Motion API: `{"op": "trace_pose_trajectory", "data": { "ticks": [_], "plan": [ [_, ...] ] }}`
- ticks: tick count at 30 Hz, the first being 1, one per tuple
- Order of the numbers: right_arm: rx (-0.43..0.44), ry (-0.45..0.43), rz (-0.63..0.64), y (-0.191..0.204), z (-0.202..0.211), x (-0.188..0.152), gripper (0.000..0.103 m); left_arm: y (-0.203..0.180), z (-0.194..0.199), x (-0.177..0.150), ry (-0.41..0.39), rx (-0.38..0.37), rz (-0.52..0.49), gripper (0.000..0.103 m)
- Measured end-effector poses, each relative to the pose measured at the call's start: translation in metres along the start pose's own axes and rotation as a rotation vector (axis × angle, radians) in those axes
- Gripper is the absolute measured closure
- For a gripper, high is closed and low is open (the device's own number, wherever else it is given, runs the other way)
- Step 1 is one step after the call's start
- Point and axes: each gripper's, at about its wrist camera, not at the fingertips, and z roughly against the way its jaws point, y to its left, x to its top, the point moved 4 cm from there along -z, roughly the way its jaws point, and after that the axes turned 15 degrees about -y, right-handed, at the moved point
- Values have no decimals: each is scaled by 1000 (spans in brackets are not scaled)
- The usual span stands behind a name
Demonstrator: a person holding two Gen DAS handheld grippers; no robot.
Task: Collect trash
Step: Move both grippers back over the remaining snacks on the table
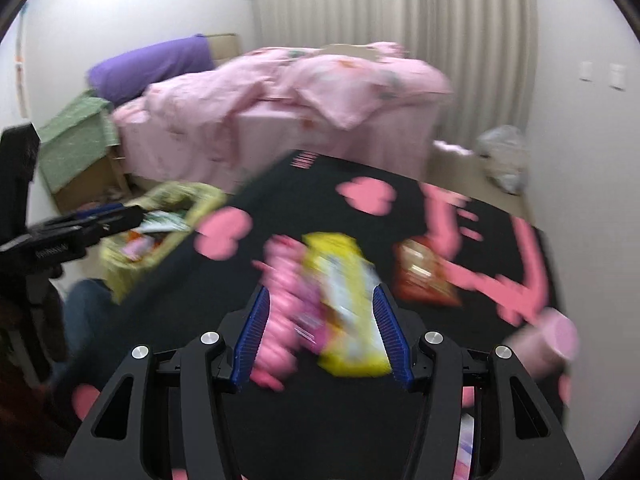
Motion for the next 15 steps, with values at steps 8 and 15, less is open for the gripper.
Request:
{"op": "trace_pose_trajectory", "data": {
  "ticks": [8, 15],
  "plan": [
    [-159, -18, -164, -86, 55, -45, 52, -74, -26, -17, 92, -252, -11, 33],
    [-202, -20, -193, -100, 67, -75, 52, -114, -54, -35, 182, -310, -49, 33]
  ]
}}
